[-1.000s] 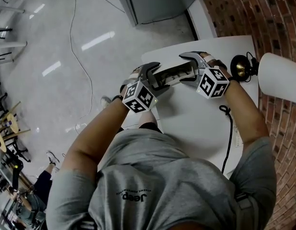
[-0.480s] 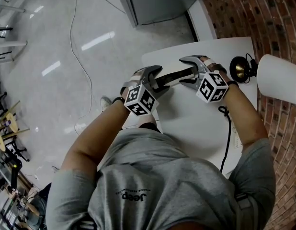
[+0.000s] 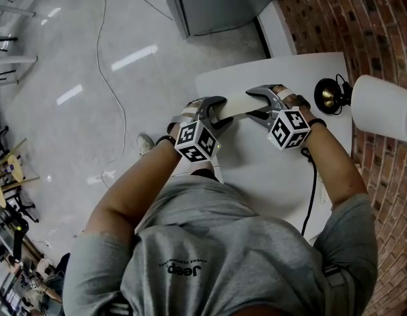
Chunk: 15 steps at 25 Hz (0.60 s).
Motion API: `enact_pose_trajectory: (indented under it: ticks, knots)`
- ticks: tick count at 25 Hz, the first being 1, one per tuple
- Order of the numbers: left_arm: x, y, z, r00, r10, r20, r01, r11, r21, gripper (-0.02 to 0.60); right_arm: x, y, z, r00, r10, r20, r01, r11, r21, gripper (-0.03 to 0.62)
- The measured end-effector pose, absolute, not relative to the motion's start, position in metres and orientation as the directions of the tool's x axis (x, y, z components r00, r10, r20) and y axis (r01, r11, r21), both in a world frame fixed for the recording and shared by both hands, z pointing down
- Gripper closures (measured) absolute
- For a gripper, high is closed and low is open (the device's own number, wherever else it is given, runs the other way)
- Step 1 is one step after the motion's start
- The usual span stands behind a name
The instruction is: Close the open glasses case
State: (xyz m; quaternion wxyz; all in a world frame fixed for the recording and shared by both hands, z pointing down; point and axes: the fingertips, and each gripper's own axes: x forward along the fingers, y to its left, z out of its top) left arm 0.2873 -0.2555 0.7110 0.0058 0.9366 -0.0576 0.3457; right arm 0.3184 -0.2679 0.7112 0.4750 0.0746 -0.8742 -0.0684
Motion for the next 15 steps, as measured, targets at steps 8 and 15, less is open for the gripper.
enact_pose_trajectory:
  ticks: [8, 15]
  knots:
    - [0.289, -0.257, 0.712, 0.730, -0.022, 0.683, -0.083, -0.995, 0.056, 0.328, 0.316, -0.255, 0.726, -0.484, -0.079, 0.872, 0.011, 0.995, 0.096, 0.163]
    - [0.285, -0.251, 0.714, 0.713, 0.018, 0.701, -0.039, -0.997, 0.065, 0.275, 0.310, -0.251, 0.723, -0.484, -0.086, 0.871, -0.001, 0.995, 0.097, 0.161]
